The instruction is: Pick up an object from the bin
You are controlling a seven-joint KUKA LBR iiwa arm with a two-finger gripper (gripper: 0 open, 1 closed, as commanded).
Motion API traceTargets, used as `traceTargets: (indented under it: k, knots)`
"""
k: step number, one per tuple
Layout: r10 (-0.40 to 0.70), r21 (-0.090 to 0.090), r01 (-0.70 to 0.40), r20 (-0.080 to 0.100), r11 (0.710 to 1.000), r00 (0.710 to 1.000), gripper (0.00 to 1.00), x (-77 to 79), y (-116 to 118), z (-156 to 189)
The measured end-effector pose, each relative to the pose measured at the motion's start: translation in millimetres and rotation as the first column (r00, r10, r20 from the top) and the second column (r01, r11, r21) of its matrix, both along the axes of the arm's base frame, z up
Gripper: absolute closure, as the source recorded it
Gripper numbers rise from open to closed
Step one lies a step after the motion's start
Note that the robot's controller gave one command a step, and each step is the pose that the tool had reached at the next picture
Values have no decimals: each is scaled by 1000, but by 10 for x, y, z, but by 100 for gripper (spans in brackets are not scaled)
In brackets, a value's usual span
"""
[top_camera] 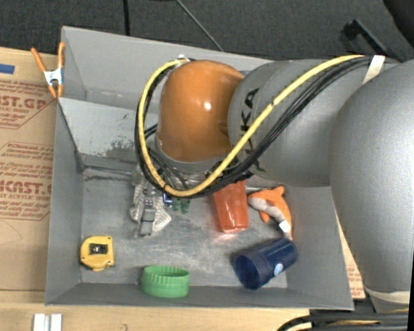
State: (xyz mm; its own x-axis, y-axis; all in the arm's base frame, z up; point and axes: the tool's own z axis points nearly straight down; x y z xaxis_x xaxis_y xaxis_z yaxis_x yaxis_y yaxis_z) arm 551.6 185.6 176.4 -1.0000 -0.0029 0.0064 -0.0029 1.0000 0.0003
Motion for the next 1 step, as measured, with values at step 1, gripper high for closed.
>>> traceTargets:
  k: [1]
  knots:
    - [-2, 1, 2, 7, 1000, 1000, 0, 20, -10, 46]
